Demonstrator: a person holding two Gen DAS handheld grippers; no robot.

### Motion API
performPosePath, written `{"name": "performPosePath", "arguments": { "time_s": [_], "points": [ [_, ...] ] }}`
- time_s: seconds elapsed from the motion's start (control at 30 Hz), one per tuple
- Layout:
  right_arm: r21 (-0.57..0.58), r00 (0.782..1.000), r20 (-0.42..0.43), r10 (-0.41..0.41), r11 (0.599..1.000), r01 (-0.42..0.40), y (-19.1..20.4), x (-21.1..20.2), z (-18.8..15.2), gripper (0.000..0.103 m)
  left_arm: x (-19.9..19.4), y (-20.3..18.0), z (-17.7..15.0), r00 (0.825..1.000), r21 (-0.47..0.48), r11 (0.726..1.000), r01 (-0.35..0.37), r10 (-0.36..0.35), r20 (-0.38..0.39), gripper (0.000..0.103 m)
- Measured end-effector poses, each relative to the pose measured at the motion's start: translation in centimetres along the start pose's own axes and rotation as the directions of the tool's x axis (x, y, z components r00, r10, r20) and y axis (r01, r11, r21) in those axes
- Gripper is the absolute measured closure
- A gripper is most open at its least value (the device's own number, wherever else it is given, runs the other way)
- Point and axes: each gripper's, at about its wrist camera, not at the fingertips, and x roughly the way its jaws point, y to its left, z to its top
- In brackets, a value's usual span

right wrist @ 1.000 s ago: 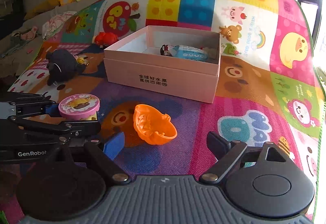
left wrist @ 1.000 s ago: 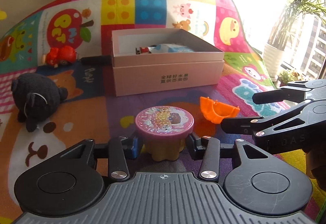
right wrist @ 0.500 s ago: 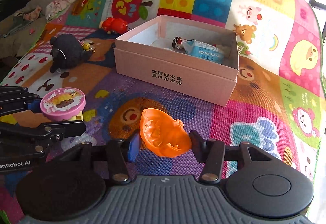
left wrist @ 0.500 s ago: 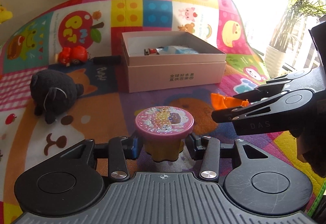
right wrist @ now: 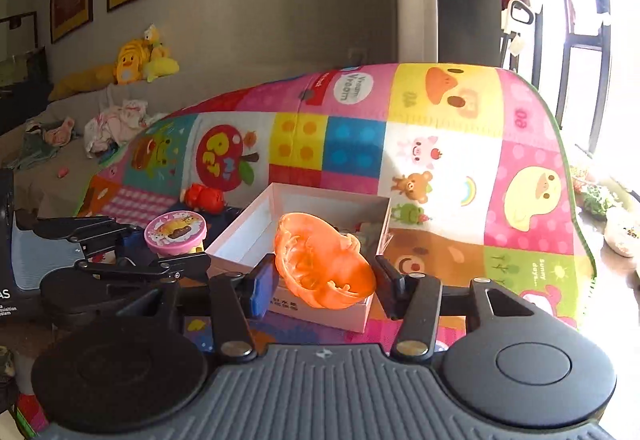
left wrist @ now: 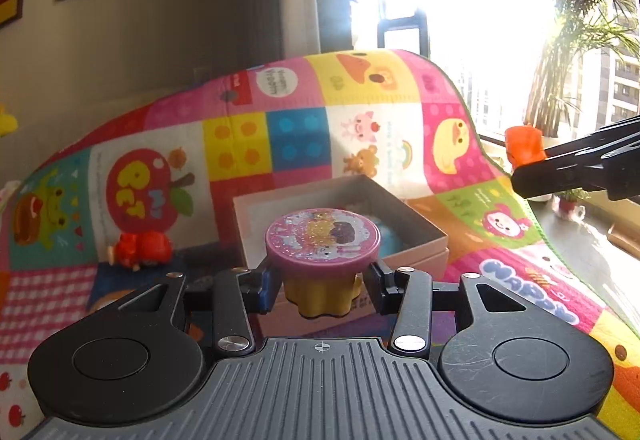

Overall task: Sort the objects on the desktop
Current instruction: 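Drop the stamp toy into the box with the left tool while the right drops the orange toy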

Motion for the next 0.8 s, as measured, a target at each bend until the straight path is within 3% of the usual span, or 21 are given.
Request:
{"name": "performPosePath", "arguments": {
  "time_s": [0.2, 0.3, 0.37, 0.47, 0.57, 0.7, 0.8],
  "points": [
    [0.017, 0.998, -0.064, -0.027, 0.999, 0.028, -0.7, 2.7, -0.4, 0.052, 6.6, 0.2, 1.8, 0.999, -0.036, 0.999, 0.031, -0.031, 0.017, 0.053],
    [0.007, 0.996, -0.084, -0.044, 0.999, 0.045, -0.6, 3.7, -0.6, 0.052, 7.9, 0.5, 1.1, 0.998, -0.067, 0.996, 0.056, -0.057, -0.014, 0.041],
    [-0.002, 0.995, -0.089, -0.055, 0.998, 0.055, -0.7, 4.3, -0.6, 0.052, 6.9, 1.3, -0.3, 0.996, -0.104, 0.991, 0.084, -0.086, -0.017, 0.026],
    [-0.005, 0.992, -0.109, -0.065, 0.998, 0.065, -0.7, 5.8, -0.3, 0.052, 4.7, 2.7, -2.7, 0.995, -0.163, 0.982, 0.091, -0.098, -0.035, 0.02],
    [0.01, 0.989, -0.143, -0.036, 0.999, 0.038, -0.1, 8.0, 0.4, 0.052, 2.6, 4.1, -5.2, 0.996, -0.21, 0.976, 0.054, -0.068, -0.061, 0.01],
    [0.053, 0.978, -0.206, 0.03, 0.998, -0.02, 1.2, 12.2, 2.3, 0.052, 0.2, 6.5, -7.8, 0.996, -0.256, 0.966, -0.021, -0.004, -0.094, 0.007],
    [0.059, 0.978, -0.203, 0.038, 0.998, -0.027, 2.5, 15.7, 4.7, 0.052, -0.9, 8.6, -8.8, 0.993, -0.299, 0.95, -0.089, 0.059, -0.107, 0.006]
  ]
}}
